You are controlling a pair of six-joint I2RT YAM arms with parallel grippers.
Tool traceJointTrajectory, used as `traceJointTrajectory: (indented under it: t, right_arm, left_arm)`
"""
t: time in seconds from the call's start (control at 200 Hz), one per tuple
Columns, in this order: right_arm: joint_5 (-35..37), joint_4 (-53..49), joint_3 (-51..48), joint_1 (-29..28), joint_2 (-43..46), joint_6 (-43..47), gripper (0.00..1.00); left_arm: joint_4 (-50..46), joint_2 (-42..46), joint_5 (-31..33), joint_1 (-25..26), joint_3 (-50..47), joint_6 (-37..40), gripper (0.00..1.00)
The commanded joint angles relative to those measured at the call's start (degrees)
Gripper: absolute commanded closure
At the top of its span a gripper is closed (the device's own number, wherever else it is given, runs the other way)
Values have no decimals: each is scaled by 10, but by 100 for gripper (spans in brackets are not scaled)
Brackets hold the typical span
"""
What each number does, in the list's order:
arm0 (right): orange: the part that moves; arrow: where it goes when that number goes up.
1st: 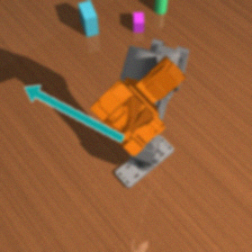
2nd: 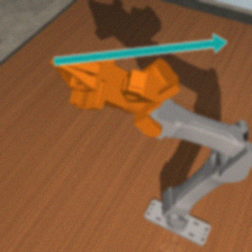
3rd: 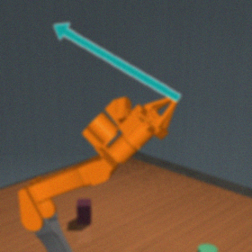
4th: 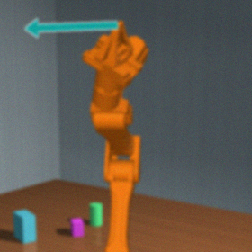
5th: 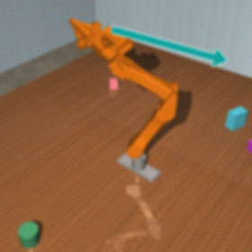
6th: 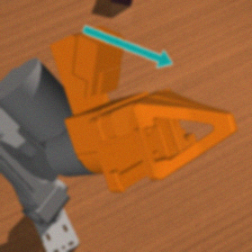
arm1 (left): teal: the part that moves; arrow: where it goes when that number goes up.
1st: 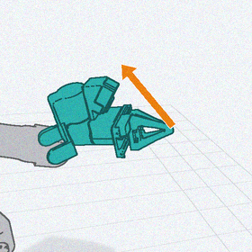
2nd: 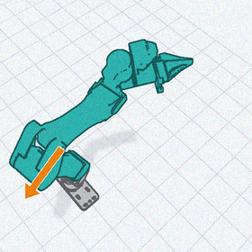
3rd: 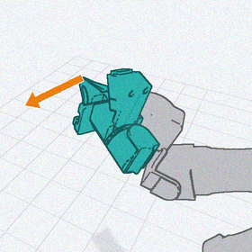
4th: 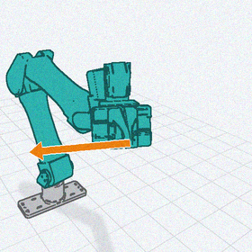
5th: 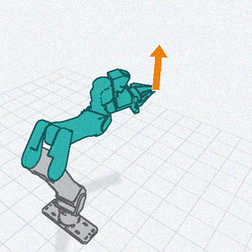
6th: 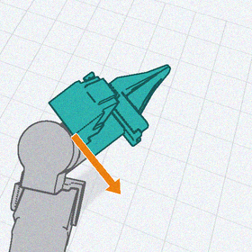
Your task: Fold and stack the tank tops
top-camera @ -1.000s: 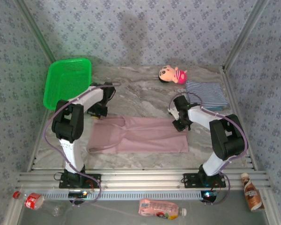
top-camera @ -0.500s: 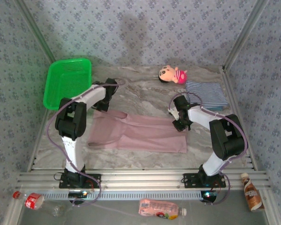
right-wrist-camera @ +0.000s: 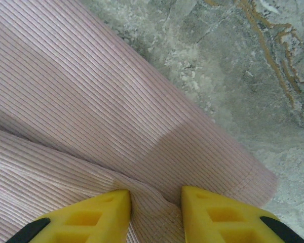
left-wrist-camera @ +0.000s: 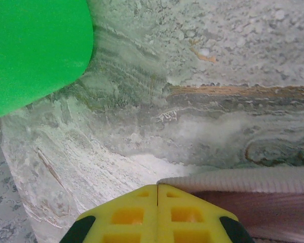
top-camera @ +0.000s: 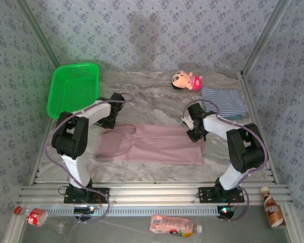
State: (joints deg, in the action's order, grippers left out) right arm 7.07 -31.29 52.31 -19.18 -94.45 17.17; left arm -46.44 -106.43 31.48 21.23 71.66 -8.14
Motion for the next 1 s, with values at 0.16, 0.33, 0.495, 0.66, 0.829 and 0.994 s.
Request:
traceJointTrajectory:
  t: [0.16, 0.33, 0.495, 0.66, 0.829, 0.994]
  right_arm:
    - [35, -54, -28, 4, -32, -10, 65]
    - [39, -58, -24, 11, -33, -13, 65]
    - [48, -58, -29, 15, -31, -14, 65]
    - [52, -59, -30, 20, -27, -13, 65]
    - [58, -61, -26, 25, -27, -11, 65]
    - [58, -67, -28, 24, -20, -13, 64]
  left_arm:
    - [16, 56, -10, 27, 8, 14, 100]
    - [16, 67, -17, 33, -41, 3, 100]
    - [60, 63, -1, 26, -90, 19, 100]
    - [72, 53, -7, 23, -105, 30, 100]
    - [87, 32, 13, 13, -121, 42, 98]
    - [82, 18, 43, 9, -109, 42, 91]
